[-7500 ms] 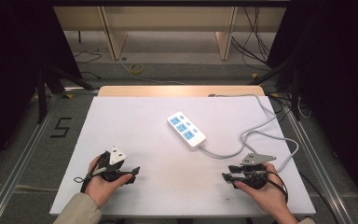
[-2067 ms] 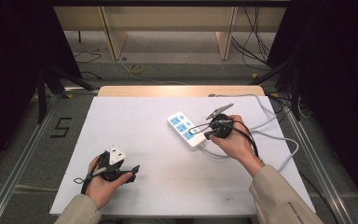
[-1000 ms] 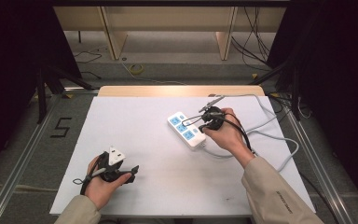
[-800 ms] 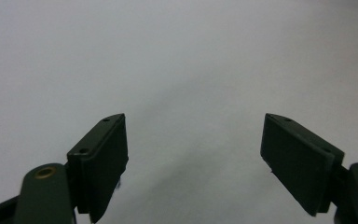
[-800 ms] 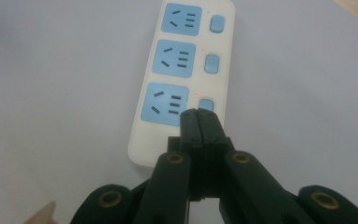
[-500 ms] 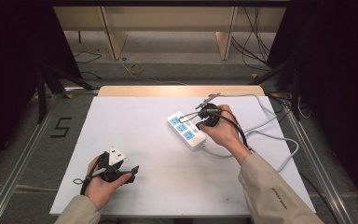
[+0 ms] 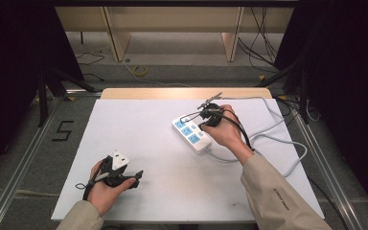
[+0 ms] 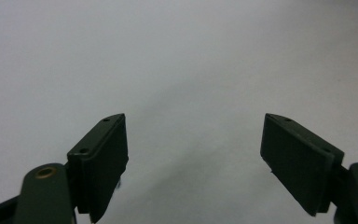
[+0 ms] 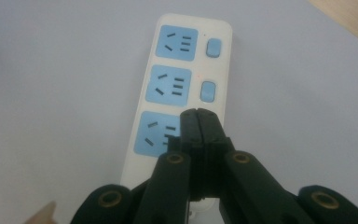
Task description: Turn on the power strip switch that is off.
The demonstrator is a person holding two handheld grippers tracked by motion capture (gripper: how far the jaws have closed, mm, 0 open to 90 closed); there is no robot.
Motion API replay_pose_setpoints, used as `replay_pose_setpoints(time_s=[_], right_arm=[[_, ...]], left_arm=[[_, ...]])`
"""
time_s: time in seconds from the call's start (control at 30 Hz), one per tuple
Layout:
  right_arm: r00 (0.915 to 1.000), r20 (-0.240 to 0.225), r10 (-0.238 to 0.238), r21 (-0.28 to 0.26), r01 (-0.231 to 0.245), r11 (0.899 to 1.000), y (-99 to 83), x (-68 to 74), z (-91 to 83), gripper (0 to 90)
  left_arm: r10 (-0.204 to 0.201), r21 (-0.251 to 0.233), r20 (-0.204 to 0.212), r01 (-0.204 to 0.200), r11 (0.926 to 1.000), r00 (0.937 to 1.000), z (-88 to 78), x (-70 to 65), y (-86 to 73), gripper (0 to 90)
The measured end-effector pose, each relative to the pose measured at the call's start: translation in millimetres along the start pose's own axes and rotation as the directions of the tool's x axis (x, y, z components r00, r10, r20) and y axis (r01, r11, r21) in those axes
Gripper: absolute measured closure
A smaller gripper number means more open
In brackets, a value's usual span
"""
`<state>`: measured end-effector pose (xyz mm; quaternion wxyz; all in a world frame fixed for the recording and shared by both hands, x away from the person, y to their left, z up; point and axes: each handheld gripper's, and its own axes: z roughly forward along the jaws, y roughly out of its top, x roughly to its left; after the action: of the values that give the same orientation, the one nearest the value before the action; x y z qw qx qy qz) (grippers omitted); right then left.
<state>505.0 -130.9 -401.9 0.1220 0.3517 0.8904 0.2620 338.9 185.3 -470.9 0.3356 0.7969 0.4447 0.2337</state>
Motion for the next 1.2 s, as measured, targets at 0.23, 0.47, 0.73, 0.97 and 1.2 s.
replay_pose_setpoints(time_s=[0.23, 0.47, 0.73, 0.97, 1.2], right_arm=[[1.0000, 0.007, -0.001, 0.007, 0.001, 1.000, 6.4, -0.1, 4.2, 90.0], [1.0000, 0.009, -0.002, 0.013, 0.002, 1.000, 10.2, -1.3, 7.9, 90.0], [0.9999, 0.015, 0.003, 0.017, -0.003, 1.000, 14.8, -4.3, 12.5, 90.0], [0.9997, 0.024, 0.001, 0.016, -0.002, 1.000, 21.2, -5.9, 14.9, 90.0], [0.9996, 0.027, 0.000, 0.023, -0.001, 1.000, 26.7, -6.0, 18.7, 90.0]], left_arm=[[0.001, -0.002, 0.000, -0.001, 1.0000, 1.0000, -0.2, 0.1, -0.1, 22.9], [0.002, -0.003, 0.000, -0.002, 1.0000, 1.0000, -0.3, 0.1, -0.1, 22.8], [0.003, -0.002, -0.001, -0.003, 1.0000, 1.0000, -0.2, -0.1, -0.1, 22.9], [0.003, -0.003, -0.001, -0.003, 1.0000, 1.0000, -0.4, -0.1, 0.0, 22.8], [0.003, -0.003, -0.002, -0.003, 1.0000, 1.0000, -0.4, -0.1, -0.2, 22.9]])
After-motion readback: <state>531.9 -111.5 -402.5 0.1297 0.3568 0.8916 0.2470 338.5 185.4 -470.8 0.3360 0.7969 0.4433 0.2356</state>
